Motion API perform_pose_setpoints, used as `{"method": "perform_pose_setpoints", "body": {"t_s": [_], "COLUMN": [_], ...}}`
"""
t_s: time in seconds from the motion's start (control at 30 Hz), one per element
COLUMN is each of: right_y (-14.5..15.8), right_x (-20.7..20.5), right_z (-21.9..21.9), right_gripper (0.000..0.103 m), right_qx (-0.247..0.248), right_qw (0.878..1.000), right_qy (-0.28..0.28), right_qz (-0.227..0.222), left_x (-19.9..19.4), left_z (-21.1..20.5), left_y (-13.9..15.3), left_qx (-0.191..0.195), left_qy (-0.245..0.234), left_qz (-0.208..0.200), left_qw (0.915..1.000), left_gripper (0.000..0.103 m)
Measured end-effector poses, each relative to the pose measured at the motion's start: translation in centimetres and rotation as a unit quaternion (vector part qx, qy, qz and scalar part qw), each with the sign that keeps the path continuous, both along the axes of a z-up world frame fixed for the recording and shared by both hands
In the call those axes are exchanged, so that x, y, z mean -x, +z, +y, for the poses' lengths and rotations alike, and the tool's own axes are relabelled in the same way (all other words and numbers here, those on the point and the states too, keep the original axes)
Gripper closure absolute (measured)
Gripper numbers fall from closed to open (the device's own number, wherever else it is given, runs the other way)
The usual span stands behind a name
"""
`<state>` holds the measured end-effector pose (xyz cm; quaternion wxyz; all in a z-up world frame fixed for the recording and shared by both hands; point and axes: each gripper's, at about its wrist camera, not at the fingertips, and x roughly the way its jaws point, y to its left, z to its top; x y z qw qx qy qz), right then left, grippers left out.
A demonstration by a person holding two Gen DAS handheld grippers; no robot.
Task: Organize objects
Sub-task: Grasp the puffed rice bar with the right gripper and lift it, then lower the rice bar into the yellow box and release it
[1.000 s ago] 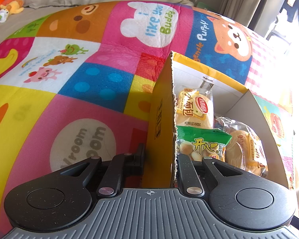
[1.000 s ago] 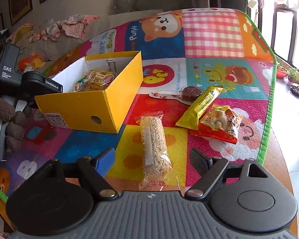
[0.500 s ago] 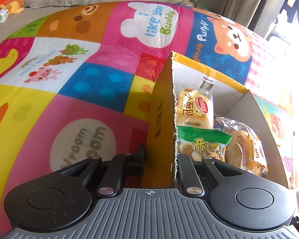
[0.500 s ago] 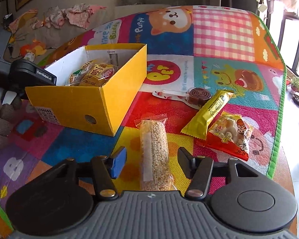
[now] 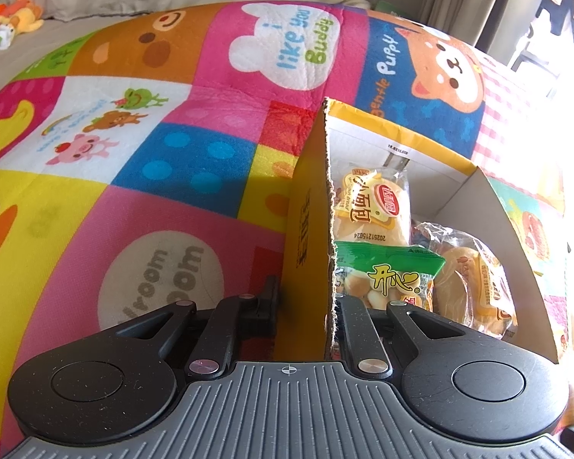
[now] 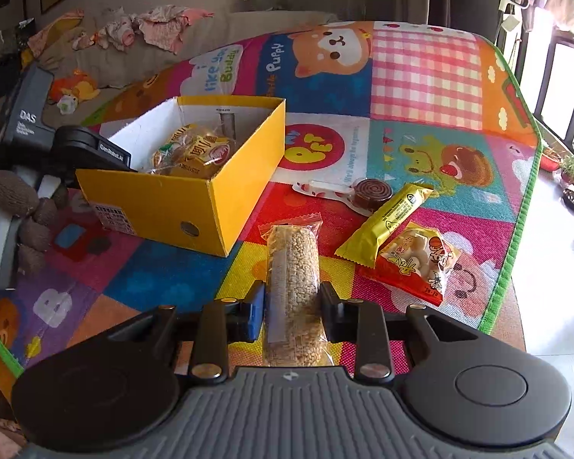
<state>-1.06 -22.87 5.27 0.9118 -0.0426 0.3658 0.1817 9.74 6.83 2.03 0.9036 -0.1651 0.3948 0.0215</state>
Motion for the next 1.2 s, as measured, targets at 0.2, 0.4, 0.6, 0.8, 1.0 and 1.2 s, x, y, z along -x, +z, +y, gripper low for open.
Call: {"method": "perform_pose_setpoints", "body": {"t_s": [0.2,0.4,0.6,0.8,1.0,1.2], "right_y": [4.8,9.2,11.2,9.4,6.7,5.4], "right_x": [0.5,0.4,-2.2,-7.0,-12.2,-15.7], "right_z": [-1.6,0.2,3.5,8.3,11.6,13.1], "right_gripper": [0.074,0.074,0.074,0.074,0.074,0.07], "right_qx": [-0.062,-0.065,-0.106,-0.122,-0.142,-0.188], "right_qw": [0.998,0.995,0.99,0.99,0.988,0.98], "right_qy": [0.001,0.024,0.058,0.067,0.033,-0.001], "right_qz": [-0.009,-0.065,-0.068,-0.019,0.043,0.07], "left_x": [0.1,0.2,0.3,0.4,0.4,0.3], "left_z": [0.1,0.1,0.1,0.2,0.3,0.3], "left_y": [-0.1,-0.1,-0.1,-0.1,-0.2,-0.2], "left_qx": [0.005,0.006,0.006,0.006,0.011,0.013], "left_qy": [0.004,0.004,0.002,-0.002,-0.003,0.001], "left_qz": [-0.002,-0.004,-0.006,-0.009,-0.01,-0.009], "left_qw": [1.0,1.0,1.0,0.9999,0.9999,0.9999], "left_gripper": [0.088,0.088,0.088,0.088,0.088,0.088]}}
